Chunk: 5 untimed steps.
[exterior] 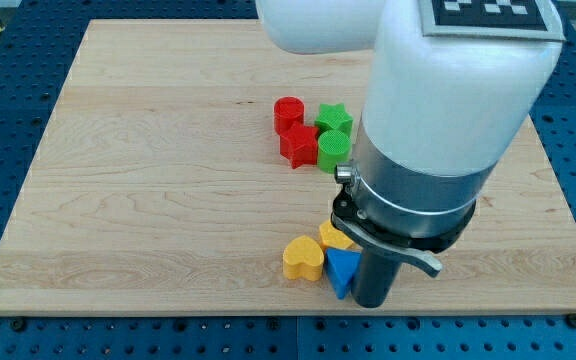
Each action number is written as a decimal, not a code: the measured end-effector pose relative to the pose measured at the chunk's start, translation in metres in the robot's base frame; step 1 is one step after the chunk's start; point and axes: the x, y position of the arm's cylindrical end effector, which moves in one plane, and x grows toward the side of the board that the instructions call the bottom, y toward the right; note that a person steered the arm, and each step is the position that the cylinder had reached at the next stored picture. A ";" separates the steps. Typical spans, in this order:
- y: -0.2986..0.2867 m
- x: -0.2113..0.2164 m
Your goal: Move the triangle to the top right of the heart
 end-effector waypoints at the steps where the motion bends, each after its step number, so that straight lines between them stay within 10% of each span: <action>1: -0.003 -0.003; 5: 0.022 0.005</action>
